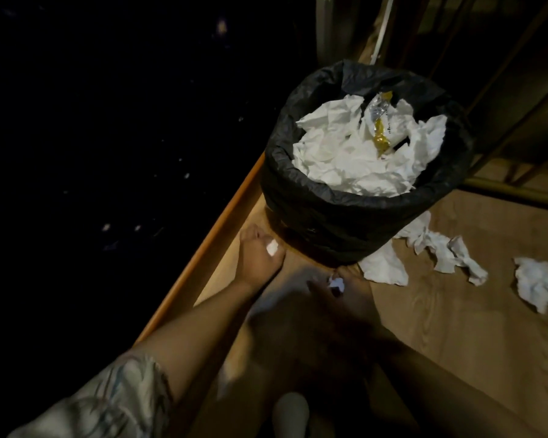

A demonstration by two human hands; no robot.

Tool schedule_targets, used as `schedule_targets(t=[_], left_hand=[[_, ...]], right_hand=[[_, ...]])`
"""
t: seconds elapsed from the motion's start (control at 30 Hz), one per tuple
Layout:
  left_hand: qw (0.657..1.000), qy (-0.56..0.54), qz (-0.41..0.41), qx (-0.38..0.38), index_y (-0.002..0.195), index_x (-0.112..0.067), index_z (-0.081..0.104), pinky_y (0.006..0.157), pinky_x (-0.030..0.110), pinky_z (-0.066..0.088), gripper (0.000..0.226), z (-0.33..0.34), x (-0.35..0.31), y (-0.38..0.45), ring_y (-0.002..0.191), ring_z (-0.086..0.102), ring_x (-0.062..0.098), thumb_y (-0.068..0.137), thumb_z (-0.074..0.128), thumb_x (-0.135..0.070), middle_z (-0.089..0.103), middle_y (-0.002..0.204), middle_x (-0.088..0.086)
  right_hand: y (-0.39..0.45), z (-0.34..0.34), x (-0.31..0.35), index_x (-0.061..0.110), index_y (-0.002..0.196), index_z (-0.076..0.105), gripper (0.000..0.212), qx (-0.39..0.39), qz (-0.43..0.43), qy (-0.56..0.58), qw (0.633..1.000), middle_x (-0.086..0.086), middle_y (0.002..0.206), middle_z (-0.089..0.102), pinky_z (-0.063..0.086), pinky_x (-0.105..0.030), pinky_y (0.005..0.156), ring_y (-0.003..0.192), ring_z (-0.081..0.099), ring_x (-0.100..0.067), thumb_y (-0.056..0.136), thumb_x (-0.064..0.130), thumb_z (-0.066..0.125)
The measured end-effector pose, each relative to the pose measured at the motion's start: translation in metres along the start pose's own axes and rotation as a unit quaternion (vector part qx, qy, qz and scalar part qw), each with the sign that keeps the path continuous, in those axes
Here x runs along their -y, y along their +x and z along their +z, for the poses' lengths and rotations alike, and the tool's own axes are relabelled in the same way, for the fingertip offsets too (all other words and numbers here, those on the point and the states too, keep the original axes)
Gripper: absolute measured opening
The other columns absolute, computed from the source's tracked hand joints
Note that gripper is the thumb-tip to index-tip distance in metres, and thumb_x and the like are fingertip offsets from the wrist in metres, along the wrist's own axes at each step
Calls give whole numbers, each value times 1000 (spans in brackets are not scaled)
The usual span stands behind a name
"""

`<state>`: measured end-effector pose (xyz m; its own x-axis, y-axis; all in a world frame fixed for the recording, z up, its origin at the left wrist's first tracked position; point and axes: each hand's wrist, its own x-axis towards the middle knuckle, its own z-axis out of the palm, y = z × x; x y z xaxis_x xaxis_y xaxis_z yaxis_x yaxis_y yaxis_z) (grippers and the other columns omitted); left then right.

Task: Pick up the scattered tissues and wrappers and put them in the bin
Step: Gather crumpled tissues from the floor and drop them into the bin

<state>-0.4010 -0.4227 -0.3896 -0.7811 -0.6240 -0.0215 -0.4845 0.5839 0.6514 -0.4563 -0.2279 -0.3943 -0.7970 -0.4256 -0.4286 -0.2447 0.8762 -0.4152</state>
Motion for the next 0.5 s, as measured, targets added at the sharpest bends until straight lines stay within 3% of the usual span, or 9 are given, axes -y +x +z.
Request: schedule_targets(t=[0.1,0.17,0.23,0.3,0.4,0.5], left_hand=[[996,-19,81,15,132,-4,53,113,33,29,57,8,-13,42,134,41,35,93,42,-43,50,139,19],[989,-78,112,63,139,-3,48,120,41,24,63,9,-19,57,142,36,33,90,52,-42,43,149,20],[983,-52,136,110,138,0,49,119,44,23,61,11,-20,58,141,35,36,84,55,-27,43,148,24],[980,44,140,133,132,-1,55,114,42,31,60,9,-15,52,133,45,40,83,42,-32,51,141,23],[977,117,140,110,107,-4,63,92,39,43,42,9,-1,35,105,56,41,86,38,-30,62,114,21],[981,122,129,80,117,-10,60,96,37,40,28,7,13,3,109,50,28,96,49,-25,56,116,14]], right_hand=[[-21,-27,-13,20,80,60,46,-131,-136,77,979,5,78,62,50,-34,71,74,61,-11,93,60,41],[-22,-38,-28,13,75,62,52,-200,-174,153,952,-3,69,59,47,-39,61,64,56,-14,100,48,33],[-17,-43,-40,9,80,61,43,-213,-181,128,952,-7,79,55,39,-30,66,71,49,-16,101,34,33],[-14,-49,-47,7,87,59,31,-204,-160,121,958,-6,90,51,33,-24,70,78,48,-17,101,26,39],[-12,-55,-51,10,106,56,13,-197,-110,121,967,-6,116,47,40,-26,74,91,55,-20,97,15,49],[-7,-58,-51,15,139,45,48,-155,-54,88,982,-5,154,27,42,-29,91,123,50,-23,92,10,55]])
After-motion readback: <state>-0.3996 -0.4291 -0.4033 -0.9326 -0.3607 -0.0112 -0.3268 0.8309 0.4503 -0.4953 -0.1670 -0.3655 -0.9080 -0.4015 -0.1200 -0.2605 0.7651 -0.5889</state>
